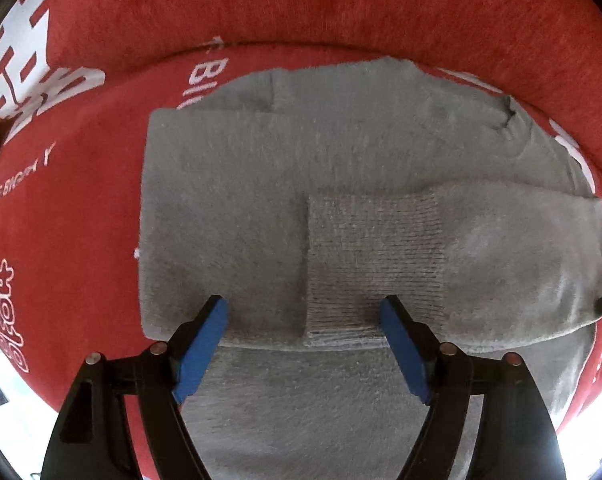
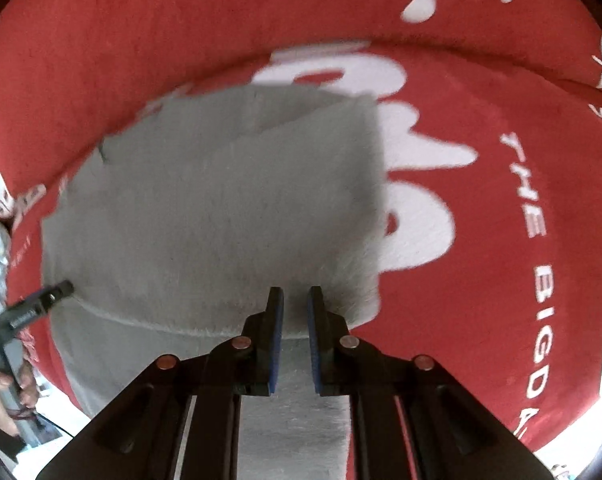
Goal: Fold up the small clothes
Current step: 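Smooth the folded sleeve and side with both tools open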
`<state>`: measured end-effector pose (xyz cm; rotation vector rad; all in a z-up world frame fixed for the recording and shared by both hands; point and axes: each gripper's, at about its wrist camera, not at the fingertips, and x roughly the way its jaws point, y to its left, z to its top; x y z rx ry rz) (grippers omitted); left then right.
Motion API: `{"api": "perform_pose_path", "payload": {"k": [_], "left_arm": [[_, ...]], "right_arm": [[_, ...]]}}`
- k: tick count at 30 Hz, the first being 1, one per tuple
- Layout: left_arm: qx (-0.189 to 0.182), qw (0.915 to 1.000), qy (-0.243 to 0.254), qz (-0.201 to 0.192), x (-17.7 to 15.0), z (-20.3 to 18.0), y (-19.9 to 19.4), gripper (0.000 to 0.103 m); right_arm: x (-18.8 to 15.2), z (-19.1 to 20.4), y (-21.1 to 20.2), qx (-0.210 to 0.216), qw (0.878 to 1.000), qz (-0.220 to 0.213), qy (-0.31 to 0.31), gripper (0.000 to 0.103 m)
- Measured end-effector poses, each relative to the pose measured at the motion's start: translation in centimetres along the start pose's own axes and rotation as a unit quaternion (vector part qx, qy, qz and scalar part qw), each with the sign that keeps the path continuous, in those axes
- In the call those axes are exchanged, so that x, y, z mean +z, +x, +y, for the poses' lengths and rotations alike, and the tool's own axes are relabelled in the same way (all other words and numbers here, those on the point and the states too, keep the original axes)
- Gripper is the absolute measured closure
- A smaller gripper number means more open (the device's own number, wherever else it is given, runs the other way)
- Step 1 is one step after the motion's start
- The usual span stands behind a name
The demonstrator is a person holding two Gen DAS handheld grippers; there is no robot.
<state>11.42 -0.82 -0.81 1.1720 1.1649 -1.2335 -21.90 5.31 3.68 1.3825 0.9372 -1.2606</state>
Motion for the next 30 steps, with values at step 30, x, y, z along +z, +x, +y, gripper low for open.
{"api": "perform_pose_path", "payload": {"k": [30], "left_arm": [[-0.019, 0.9981, 0.057, 0.016, -3.5, -1.5, -4.1, 0.023]], "right_arm": [[-3.8, 2.5, -2.3, -0.023, 0.999, 0.032, 0.006, 0.069]]}}
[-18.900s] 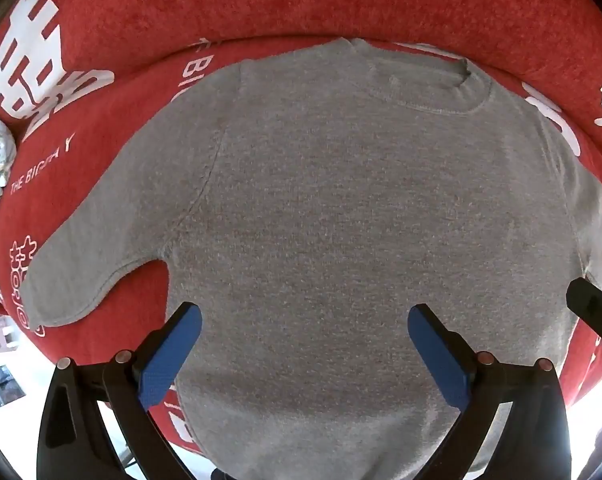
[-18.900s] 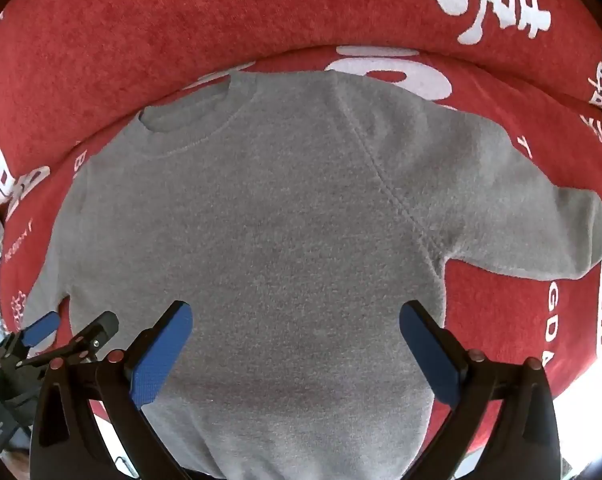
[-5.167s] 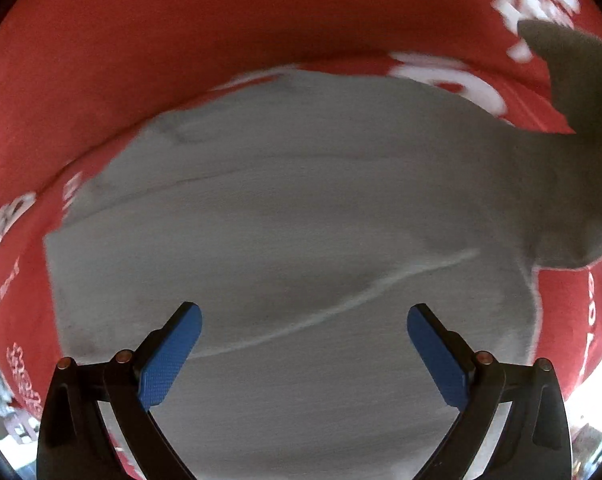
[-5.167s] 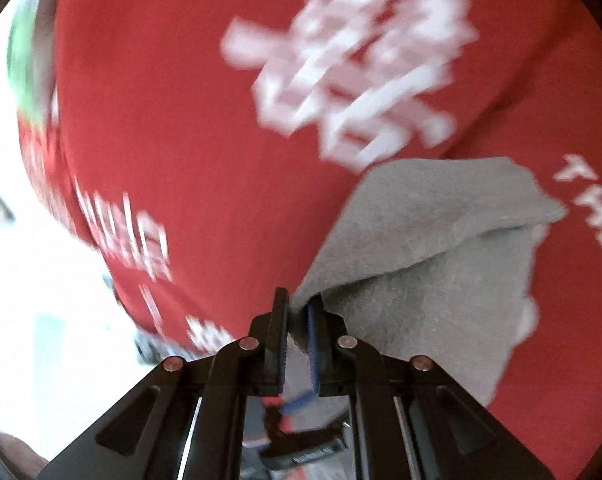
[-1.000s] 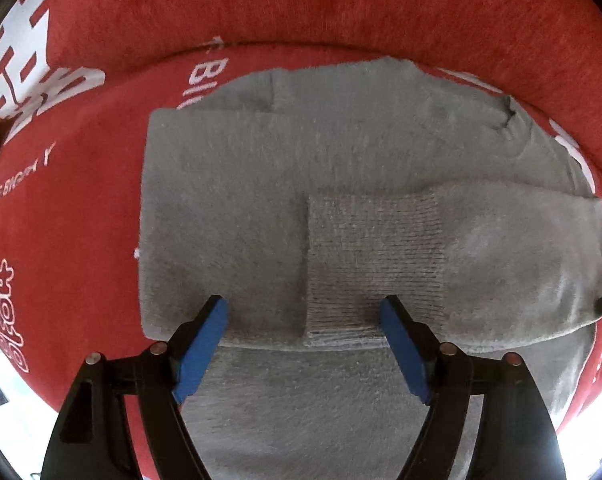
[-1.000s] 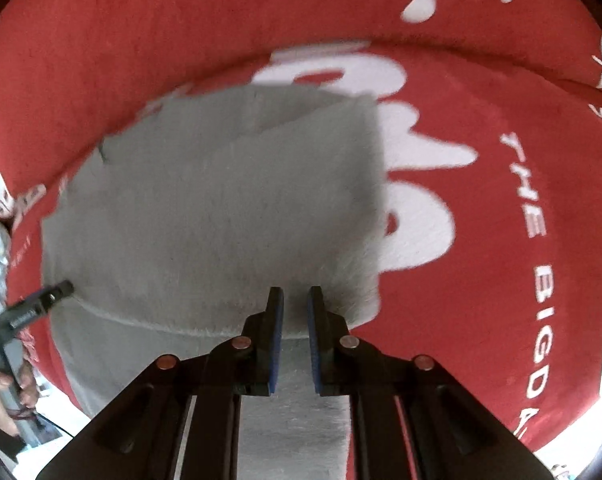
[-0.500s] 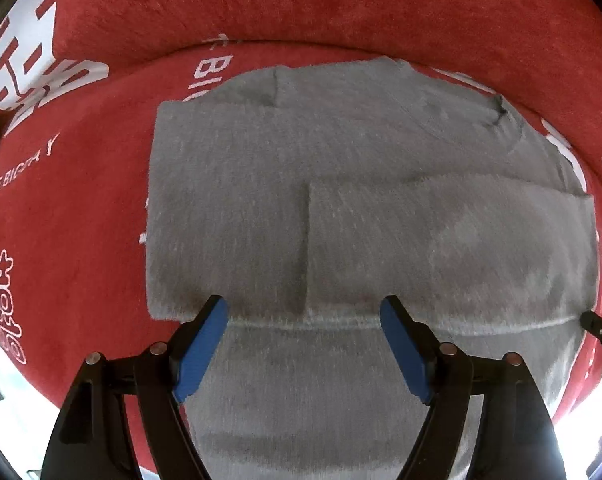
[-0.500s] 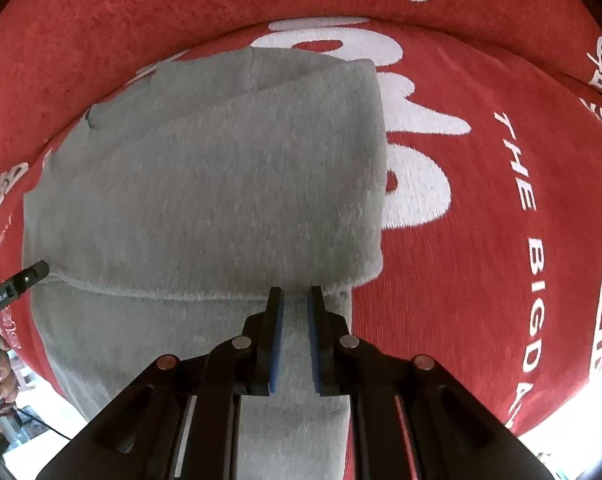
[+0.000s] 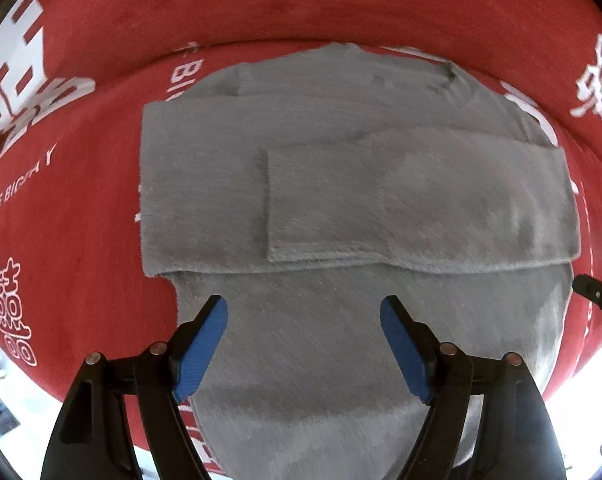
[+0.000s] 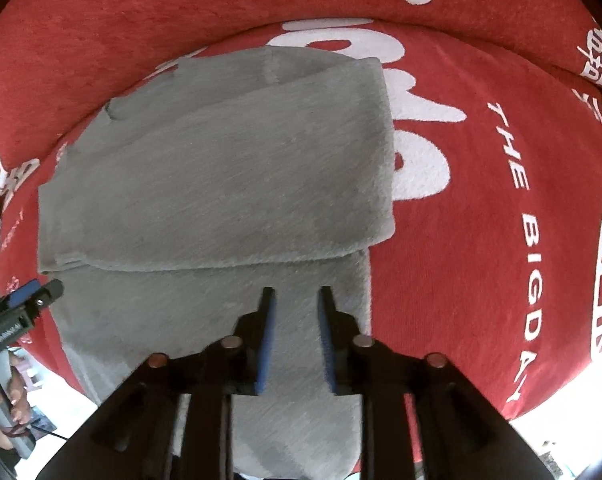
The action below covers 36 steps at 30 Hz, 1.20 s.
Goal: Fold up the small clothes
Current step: 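Smooth the folded sleeve and side with both tools open, then grasp the sweater hem with both tools and lift it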
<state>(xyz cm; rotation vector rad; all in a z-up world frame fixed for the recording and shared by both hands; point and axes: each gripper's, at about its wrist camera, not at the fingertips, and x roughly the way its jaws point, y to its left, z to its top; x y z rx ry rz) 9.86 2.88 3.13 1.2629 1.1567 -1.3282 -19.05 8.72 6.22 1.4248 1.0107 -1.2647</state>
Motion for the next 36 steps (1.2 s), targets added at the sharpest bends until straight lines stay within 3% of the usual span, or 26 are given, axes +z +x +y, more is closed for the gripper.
{"api": "perform_pose_path", "payload": {"k": [2, 4, 5, 6, 14, 19, 29, 36], "left_arm": [[-0.008, 0.9999, 0.006, 0.005, -0.4, -0.7, -0.2, 0.023], [-0.019, 0.9998, 0.007, -0.002, -0.8, -1.1, -0.5, 0.022], [-0.023, 0.9997, 0.009, -0.004, -1.0, -1.3, -0.6, 0.017], [-0.025, 0.9996, 0.01, -0.006, -1.2, -1.6, -0.7, 0.001], [-0.013, 0.9994, 0.029, 0.011, -1.7, -3.1, 0.0, 0.0], [0.011, 0.9994, 0.025, 0.023, -1.7, -3.8, 0.5, 0.0], [0.004, 0.9983, -0.027, 0.051, -3.4, -4.7, 1.1, 0.0], [0.008, 0.997, -0.056, 0.054, -6.8, -5.3, 1.1, 0.0]], "right_arm": [[-0.5, 0.0, -0.4, 0.016, 1.0, -0.001, 0.004, 0.062], [-1.0, -0.1, -0.4, 0.028, 1.0, 0.002, 0.008, 0.062], [-1.2, -0.1, -0.3, 0.035, 0.999, 0.006, 0.011, 0.062], [-1.4, -0.3, -0.2, 0.045, 0.999, 0.009, 0.015, 0.06], [-3.4, -2.9, 0.2, 0.12, 0.99, 0.027, 0.065, 0.046], [-4.0, -3.5, 0.2, 0.152, 0.986, 0.032, 0.068, 0.046], [-4.1, -4.6, 0.2, 0.214, 0.975, 0.051, 0.036, 0.044], [-4.7, -7.1, 1.3, 0.229, 0.969, 0.081, 0.036, 0.041]]}}
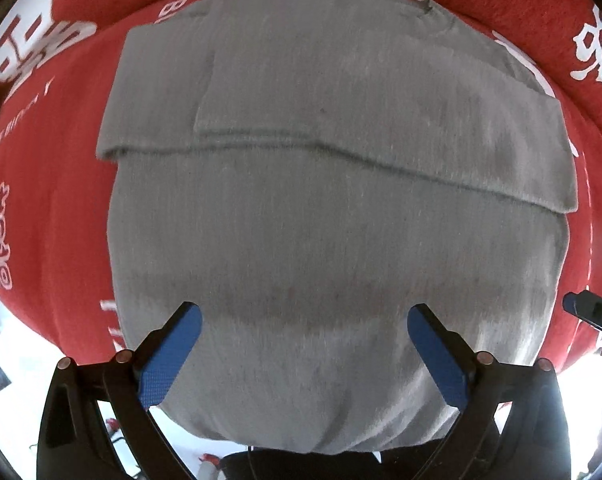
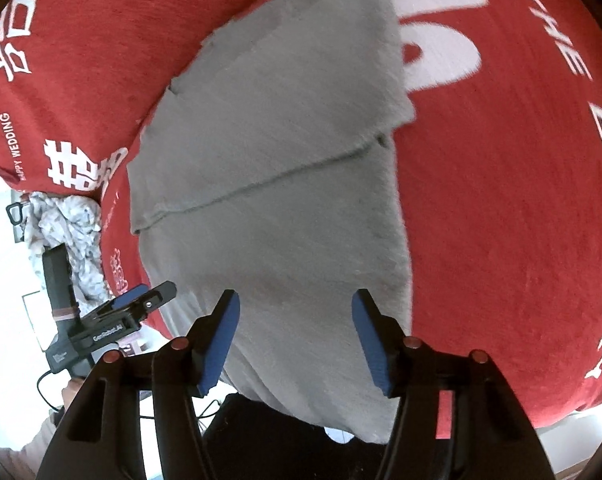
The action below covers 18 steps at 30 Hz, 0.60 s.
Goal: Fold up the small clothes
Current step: 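Grasp the sweater hem with both tools and lift it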
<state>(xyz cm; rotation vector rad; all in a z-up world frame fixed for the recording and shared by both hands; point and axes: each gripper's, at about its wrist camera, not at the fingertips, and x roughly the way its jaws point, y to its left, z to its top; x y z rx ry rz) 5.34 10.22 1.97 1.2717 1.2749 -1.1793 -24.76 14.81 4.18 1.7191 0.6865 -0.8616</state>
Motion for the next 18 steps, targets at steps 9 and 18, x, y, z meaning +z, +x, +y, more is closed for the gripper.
{"api": "perform_pose_path", "payload": {"k": [9, 18], "left_arm": [[0.004, 0.9995, -0.03, 0.005, -3.7, 4.5, 0.8, 0.0], [-0.031, 0.9978, -0.058, -0.011, -8.8, 9.9, 2.3, 0.0]], "right_arm": [[-3.8, -3.7, 1.1, 0.007, 0.999, 0.026, 0.029, 0.041], [-9.7, -5.8, 3.1, 0.029, 0.998, 0.011, 0.06, 0.041]]}}
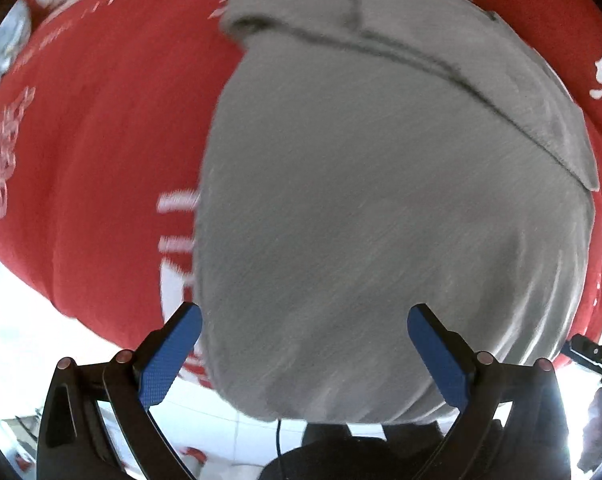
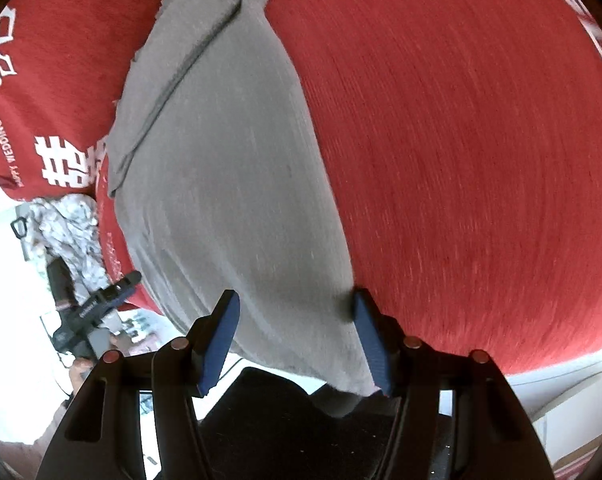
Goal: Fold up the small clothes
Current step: 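Grasp the sweater hem with both tools and lift it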
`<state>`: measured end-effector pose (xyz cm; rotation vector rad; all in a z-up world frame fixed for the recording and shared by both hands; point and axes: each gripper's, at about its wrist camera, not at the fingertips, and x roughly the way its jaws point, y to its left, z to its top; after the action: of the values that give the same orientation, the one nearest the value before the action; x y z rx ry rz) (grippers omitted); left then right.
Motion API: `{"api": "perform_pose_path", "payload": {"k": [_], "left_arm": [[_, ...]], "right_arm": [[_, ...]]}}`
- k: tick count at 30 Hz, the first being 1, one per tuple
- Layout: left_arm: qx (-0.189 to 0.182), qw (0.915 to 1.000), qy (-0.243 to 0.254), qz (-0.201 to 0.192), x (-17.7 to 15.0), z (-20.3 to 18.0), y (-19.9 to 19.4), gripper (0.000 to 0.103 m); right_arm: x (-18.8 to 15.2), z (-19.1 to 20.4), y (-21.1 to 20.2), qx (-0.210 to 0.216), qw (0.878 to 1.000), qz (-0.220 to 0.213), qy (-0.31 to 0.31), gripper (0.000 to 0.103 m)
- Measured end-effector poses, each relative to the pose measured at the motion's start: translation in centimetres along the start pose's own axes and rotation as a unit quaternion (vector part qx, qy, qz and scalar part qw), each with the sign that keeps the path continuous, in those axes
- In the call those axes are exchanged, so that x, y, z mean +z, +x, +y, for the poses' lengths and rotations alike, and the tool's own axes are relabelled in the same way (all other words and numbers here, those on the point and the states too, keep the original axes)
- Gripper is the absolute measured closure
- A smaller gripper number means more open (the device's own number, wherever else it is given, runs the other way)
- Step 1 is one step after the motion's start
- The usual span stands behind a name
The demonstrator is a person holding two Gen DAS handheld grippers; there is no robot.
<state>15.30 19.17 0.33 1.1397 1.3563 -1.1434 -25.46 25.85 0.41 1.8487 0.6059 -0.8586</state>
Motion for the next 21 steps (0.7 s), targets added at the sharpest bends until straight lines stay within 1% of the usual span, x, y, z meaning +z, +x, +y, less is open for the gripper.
{"api": "perform_pose_path", "payload": {"k": [5, 8, 11, 12, 14, 16, 17, 20, 21], "left_arm": [[-0.031, 0.9991, -0.025, 0.019, -4.1, 3.9, 1.5, 0.0], [-0.048, 0.9976, -0.025, 0.043, -6.8, 5.2, 3.1, 0.0], [-0.069, 0.9951, -0.024, 0.066, -8.4, 4.8, 4.7, 0.0], [-0.075, 0.9944, -0.021, 0.073, -9.0, 4.7, 5.4, 0.0], [-0.08, 0.9935, -0.015, 0.08, -9.0, 4.4, 6.4, 0.0], [-0.088, 0.9925, -0.011, 0.084, -9.8, 4.1, 7.4, 0.0], [-0.091, 0.9922, -0.012, 0.084, -9.5, 2.9, 7.9, 0.0], [-0.097, 0.9922, -0.005, 0.077, -9.8, 2.6, 8.1, 0.0], [-0.099, 0.9924, -0.002, 0.073, -10.0, 2.8, 7.9, 0.008]], "right_arm": [[-3.2, -1.3, 1.5, 0.013, 1.0, 0.004, 0.016, 0.041], [-4.9, -2.0, 2.9, 0.025, 0.999, 0.018, 0.022, 0.041], [-5.9, -2.2, 4.3, 0.027, 0.999, 0.025, 0.014, 0.039], [-6.2, -2.2, 4.7, 0.034, 0.999, 0.026, 0.016, 0.039], [-6.6, -2.1, 5.4, 0.055, 0.998, 0.031, 0.021, 0.039], [-7.1, -1.5, 6.4, 0.067, 0.997, 0.045, 0.014, 0.039], [-7.3, -1.2, 7.1, 0.062, 0.997, 0.053, 0.004, 0.039], [-7.7, -0.4, 8.5, 0.046, 0.997, 0.064, -0.006, 0.039], [-7.8, -0.2, 8.6, 0.046, 0.997, 0.063, -0.004, 0.039]]}}
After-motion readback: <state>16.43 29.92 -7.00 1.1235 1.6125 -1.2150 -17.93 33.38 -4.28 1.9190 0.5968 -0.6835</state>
